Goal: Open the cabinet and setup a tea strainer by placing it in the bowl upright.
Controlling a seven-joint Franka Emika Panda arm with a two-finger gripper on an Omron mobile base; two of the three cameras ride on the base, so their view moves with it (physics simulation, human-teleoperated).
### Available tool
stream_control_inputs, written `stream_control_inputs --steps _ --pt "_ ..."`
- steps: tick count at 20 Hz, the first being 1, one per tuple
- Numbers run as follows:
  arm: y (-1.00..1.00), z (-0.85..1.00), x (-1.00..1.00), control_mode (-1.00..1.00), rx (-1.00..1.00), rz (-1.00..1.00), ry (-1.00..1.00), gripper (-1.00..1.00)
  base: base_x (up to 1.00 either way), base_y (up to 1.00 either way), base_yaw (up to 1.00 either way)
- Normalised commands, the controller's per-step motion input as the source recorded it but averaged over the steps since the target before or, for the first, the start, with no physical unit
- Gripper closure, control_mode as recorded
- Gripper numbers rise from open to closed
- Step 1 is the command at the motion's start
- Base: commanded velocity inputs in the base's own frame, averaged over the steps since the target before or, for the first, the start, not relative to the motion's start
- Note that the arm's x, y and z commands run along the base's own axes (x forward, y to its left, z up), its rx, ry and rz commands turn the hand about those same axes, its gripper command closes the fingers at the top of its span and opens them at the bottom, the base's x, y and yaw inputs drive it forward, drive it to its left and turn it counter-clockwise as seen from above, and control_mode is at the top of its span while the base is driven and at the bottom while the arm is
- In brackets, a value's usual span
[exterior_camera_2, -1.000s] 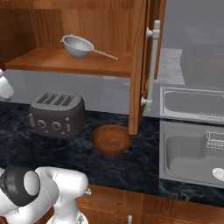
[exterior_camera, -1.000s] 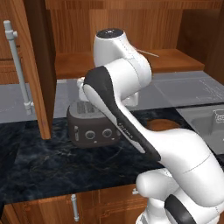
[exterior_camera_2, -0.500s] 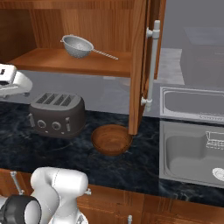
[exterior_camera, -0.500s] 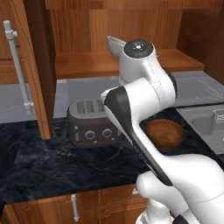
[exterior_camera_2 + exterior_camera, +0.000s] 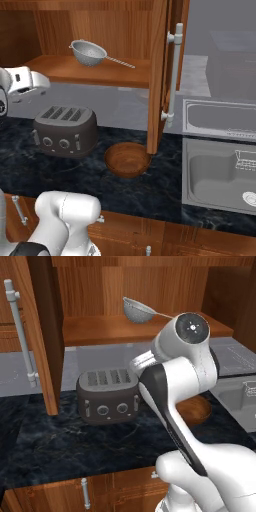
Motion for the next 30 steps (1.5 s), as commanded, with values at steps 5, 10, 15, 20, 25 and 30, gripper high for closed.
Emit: stream_control_inputs --steps 5,10,15,20,25,30 --pt "0.00 0.39 0.08 -1.00 0.00 -0.12 -0.13 -1.00 0.00 0.00 0.00" --pt "0.00 0.23 0.17 -1.00 0.00 -0.26 -0.05 -1.00 0.00 0.00 0.00" --pt "-0.20 0.34 0.08 -1.00 0.00 -0.15 0.01 -1.00 0.00 0.00 0.00" --pt "-0.23 0.00 0.33 -1.00 0.00 0.00 0.15 -1.00 0.00 0.00 0.00" --pt "-0.25 0.00 0.48 -1.00 0.00 0.05 0.07 -1.00 0.00 0.00 0.00" --pt "-0.17 0.07 0.38 -1.00 0.00 0.09 -0.01 -1.00 0.00 0.00 0.00"
